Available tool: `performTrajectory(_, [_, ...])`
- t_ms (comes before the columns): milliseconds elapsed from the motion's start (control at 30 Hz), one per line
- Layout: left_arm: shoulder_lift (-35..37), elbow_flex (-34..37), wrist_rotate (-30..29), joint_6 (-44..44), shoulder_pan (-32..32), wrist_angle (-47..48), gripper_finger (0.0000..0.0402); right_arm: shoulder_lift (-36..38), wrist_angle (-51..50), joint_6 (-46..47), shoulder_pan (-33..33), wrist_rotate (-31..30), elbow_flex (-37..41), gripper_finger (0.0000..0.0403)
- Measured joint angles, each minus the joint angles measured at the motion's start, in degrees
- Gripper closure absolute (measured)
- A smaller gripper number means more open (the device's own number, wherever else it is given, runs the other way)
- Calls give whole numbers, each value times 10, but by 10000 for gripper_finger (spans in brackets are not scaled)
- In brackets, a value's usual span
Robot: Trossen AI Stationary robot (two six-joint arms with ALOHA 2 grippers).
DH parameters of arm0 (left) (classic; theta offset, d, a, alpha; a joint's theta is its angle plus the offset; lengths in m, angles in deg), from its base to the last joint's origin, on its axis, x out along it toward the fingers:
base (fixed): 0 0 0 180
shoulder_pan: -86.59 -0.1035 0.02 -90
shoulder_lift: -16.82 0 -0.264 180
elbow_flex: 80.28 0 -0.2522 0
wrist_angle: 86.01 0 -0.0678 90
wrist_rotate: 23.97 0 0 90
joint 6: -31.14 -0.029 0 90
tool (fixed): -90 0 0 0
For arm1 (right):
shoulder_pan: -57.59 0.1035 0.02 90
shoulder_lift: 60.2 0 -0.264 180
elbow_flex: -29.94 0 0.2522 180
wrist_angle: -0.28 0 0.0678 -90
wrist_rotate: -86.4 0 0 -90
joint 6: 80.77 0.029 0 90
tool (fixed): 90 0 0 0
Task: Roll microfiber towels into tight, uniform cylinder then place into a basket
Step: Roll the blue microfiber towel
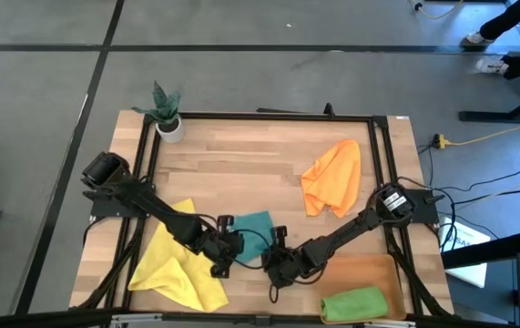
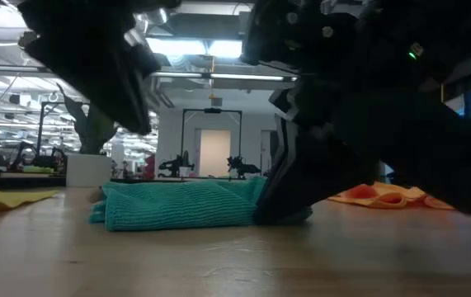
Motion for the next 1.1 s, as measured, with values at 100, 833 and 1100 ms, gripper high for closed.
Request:
performTrajectory(100, [1,0,-43,-9,4,6,335,-3,-33,1,0,29,-28,401])
performTrajectory(833, [-25,1,-63,-85,45,19,335,-4,-90,100,-12,257,-151,403])
performTrajectory(1100, [-27,1,-63,-110,60,9,335,-2,-125,138,-49,312,-185,403])
